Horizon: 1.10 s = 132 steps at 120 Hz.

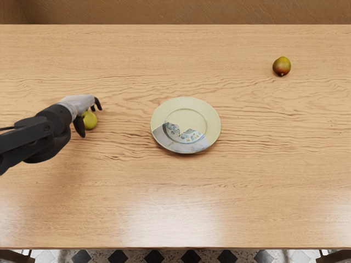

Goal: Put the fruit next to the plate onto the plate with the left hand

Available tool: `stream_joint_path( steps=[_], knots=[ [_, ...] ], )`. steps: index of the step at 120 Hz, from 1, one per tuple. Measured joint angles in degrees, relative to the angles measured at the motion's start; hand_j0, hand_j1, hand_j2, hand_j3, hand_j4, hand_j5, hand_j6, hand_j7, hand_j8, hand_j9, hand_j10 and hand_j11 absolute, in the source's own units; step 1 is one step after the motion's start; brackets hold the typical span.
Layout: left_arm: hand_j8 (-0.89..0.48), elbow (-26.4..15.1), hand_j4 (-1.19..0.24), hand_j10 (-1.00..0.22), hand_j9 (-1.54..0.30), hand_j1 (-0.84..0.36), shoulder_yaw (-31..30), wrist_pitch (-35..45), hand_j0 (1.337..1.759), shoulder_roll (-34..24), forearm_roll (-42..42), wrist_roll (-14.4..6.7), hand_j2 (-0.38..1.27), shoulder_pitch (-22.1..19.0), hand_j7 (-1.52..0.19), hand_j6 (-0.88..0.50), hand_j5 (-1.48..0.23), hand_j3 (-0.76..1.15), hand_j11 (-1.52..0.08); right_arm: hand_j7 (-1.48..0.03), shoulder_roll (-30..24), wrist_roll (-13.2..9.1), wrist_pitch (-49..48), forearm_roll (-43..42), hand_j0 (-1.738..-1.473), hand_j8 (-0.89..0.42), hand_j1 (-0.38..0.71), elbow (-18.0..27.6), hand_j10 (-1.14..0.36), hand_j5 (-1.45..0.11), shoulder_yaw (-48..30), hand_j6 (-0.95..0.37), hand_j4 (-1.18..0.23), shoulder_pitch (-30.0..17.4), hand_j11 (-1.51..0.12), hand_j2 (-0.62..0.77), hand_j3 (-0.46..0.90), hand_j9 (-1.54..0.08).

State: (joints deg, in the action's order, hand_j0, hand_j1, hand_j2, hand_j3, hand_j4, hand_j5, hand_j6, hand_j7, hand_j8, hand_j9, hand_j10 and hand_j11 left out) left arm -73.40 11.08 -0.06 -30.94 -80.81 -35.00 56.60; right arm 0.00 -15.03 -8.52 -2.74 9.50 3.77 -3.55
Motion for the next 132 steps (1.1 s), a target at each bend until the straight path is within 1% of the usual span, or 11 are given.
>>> stream_joint_path(
  steps=[32,47,54,60,86,96,114,117,119,123,132],
  knots=[
    [-0.42,0.05,-0.42,-0.42,-0.54,-0.15,-0.01,1.01,1.658,0.26,-0.26,0.0,0.09,-0.5,-0.54,-0.42,-0.55,0.0,-0.54,0.0,0.0,0.0,0.0,-0.01,-1.658,0.0,-0.35,0.0,0.0,0.0,-0.02,0.0,0.0,-0.01,0.0,0.0,0.0,0.0],
    [-0.48,-0.05,-0.48,-0.48,-0.62,-0.22,-0.01,1.31,1.658,-0.04,-0.28,0.0,0.1,-0.57,-0.62,-0.47,-0.62,0.0,-0.62,0.0,0.0,0.0,0.0,-0.01,-1.658,0.0,-0.35,0.01,0.0,0.0,-0.01,0.0,0.0,0.01,0.0,0.0,0.0,0.0],
    [-0.47,-0.09,-0.53,-0.52,-0.66,-0.25,0.01,1.5,1.658,-0.05,-0.56,0.0,0.11,-1.23,-0.65,-0.45,-0.63,0.0,-0.66,0.0,0.0,0.0,0.0,-0.01,-1.658,0.0,-0.35,0.0,0.0,0.0,-0.01,0.0,0.0,-0.01,0.0,0.0,0.0,0.0],
    [-0.48,-0.11,-0.57,-0.54,-0.69,-0.26,0.02,1.56,1.657,-0.09,-0.68,0.0,0.12,-1.32,-0.67,-0.47,-0.64,0.0,-0.69,0.0,0.0,0.0,0.0,-0.01,-1.658,0.0,-0.35,0.0,0.0,0.0,0.0,0.0,0.0,-0.01,0.0,0.0,0.0,0.0],
    [-0.43,-0.23,-0.7,-0.68,-0.91,-0.3,0.01,1.4,1.652,-0.17,-0.46,-0.03,0.25,-1.34,-0.89,-0.4,-0.87,0.0,-0.9,0.0,0.0,0.0,0.03,0.0,-1.658,0.0,-0.35,0.0,0.0,0.0,-0.06,0.0,0.0,0.0,0.0,0.0,0.0,0.0],
    [-0.39,-0.25,-0.74,-0.65,-0.98,-0.3,0.05,1.27,1.65,-0.11,-0.35,-0.07,0.26,-1.14,-0.96,-0.37,-0.95,0.0,-0.97,0.0,0.0,0.0,0.06,0.01,-1.658,0.0,-0.35,-0.01,0.0,0.0,-0.07,0.0,0.0,-0.01,0.0,0.0,0.0,0.0],
    [-0.33,-0.26,-0.74,-0.6,-1.05,-0.31,0.18,1.22,1.648,0.58,-0.06,-0.04,0.25,0.74,-1.05,-0.32,-1.05,0.0,-1.05,0.0,0.0,0.0,0.13,0.01,-1.658,0.0,-0.35,-0.01,0.0,0.0,-0.07,0.0,0.0,-0.04,0.0,0.0,0.0,0.0],
    [-0.34,-0.26,-0.75,-0.6,-1.05,-0.32,0.18,1.18,1.647,1.29,0.0,-0.04,0.27,1.65,-1.05,-0.31,-1.06,0.0,-1.06,0.0,0.0,0.0,0.14,0.01,-1.658,0.0,-0.35,-0.01,0.0,0.0,-0.08,0.0,0.0,-0.04,0.0,0.0,0.0,0.0],
    [-0.32,-0.26,-0.74,-0.59,-1.06,-0.31,0.19,1.2,1.646,1.66,0.0,-0.02,0.22,1.95,-1.05,-0.31,-1.06,0.0,-1.07,0.0,0.0,0.0,0.15,0.01,-1.658,0.0,-0.35,-0.01,0.0,0.0,-0.08,0.0,0.0,-0.04,0.0,0.0,0.0,0.0],
    [-0.34,-0.24,-0.75,-0.59,-1.06,-0.3,0.2,1.16,1.646,2.64,0.0,-0.03,0.23,2.71,-1.05,-0.3,-1.07,0.0,-1.08,0.0,0.0,0.0,0.15,0.01,-1.658,0.0,-0.35,-0.01,0.0,0.0,-0.08,0.0,0.0,-0.04,0.0,0.0,0.0,0.0],
    [-0.31,-0.35,-0.74,-0.58,-1.07,-0.31,0.24,1.13,1.645,4.62,0.19,0.0,0.22,3.62,-1.06,-0.29,-1.09,0.0,-1.09,0.0,0.0,0.0,0.16,0.01,-1.658,0.0,-0.35,-0.01,0.0,0.0,-0.08,0.0,0.0,-0.06,0.0,0.0,0.0,0.0]
  ],
)
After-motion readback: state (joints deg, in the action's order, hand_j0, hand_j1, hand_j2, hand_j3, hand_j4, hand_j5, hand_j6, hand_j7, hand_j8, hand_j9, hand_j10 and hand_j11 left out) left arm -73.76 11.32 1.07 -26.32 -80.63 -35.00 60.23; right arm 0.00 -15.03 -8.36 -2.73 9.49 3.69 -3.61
